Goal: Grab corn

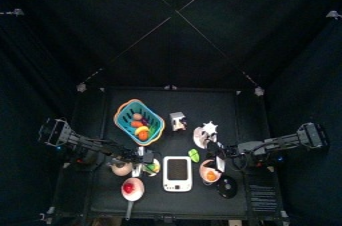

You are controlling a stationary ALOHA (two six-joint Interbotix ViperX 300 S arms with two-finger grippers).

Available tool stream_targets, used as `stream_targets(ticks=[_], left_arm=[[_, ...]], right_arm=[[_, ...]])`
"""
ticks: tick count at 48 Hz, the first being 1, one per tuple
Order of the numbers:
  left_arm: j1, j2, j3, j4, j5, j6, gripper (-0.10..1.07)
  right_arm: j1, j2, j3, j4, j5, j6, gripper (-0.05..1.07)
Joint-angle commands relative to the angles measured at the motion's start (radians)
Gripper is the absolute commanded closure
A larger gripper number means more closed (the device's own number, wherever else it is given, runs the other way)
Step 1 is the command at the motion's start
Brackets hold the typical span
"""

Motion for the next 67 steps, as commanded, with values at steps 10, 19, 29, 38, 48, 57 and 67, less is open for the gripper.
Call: stream_targets(ticks=[10, 19, 29, 38, 48, 57, 67], left_arm=[[0.018, 0.048, -0.028, 0.029, -0.015, 0.002, -0.05], [0.034, 0.126, -0.061, 0.029, -0.011, 0.002, -0.04], [0.041, 0.146, -0.08, 0.044, -0.002, 0.002, 0.05], [0.041, 0.147, -0.077, 0.063, 0.005, 0.002, 0.27], [0.041, 0.08, -0.083, 0.081, 0.023, 0.005, 0.34], [0.04, -0.002, -0.086, 0.11, 0.023, 0.006, 0.35], [0.064, -0.124, -0.054, 0.253, -0.037, 0.006, 0.35]], right_arm=[[0.009, 0.011, -0.009, -0.002, -0.012, -0.002, 0.26], [0.009, 0.026, -0.006, 0.0, -0.012, -0.002, 0.26], [0.009, 0.029, -0.005, 0.0, -0.012, -0.002, 0.26], [0.009, 0.029, -0.002, 0.0, -0.012, -0.002, 0.26], [0.009, 0.029, -0.002, -0.002, -0.012, -0.002, 0.26], [0.009, 0.028, -0.002, -0.012, -0.012, -0.002, 0.26], [0.009, 0.028, -0.002, -0.014, -0.012, -0.002, 0.26]])
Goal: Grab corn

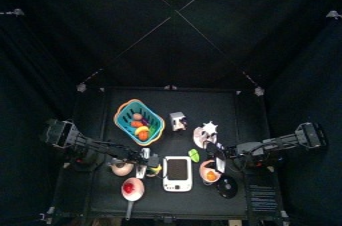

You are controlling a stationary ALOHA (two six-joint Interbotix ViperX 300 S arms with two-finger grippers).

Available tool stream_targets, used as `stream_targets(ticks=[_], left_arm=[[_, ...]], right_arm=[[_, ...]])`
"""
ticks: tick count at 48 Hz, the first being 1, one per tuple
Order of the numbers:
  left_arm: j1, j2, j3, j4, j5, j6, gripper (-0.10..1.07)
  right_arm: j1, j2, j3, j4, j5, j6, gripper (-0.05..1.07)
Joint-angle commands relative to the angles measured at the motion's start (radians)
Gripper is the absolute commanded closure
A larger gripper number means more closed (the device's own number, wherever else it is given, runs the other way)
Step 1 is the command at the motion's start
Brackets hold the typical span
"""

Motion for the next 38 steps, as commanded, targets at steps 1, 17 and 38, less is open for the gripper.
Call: stream_targets(ticks=[1, 17, 38], left_arm=[[0.021, -0.067, 0.0, 0.055, -0.057, -0.003, 0.35], [0.107, -0.206, 0.144, 0.058, -0.342, -0.003, 0.35], [0.143, -0.201, 0.16, 0.037, -0.367, -0.005, 0.35]], right_arm=[[0.002, -0.005, -0.008, 0.0, -0.006, 0.0, 0.26], [0.0, -0.003, -0.006, -0.002, -0.006, 0.0, 0.26], [0.003, -0.003, -0.006, -0.002, -0.006, 0.002, 0.26]])
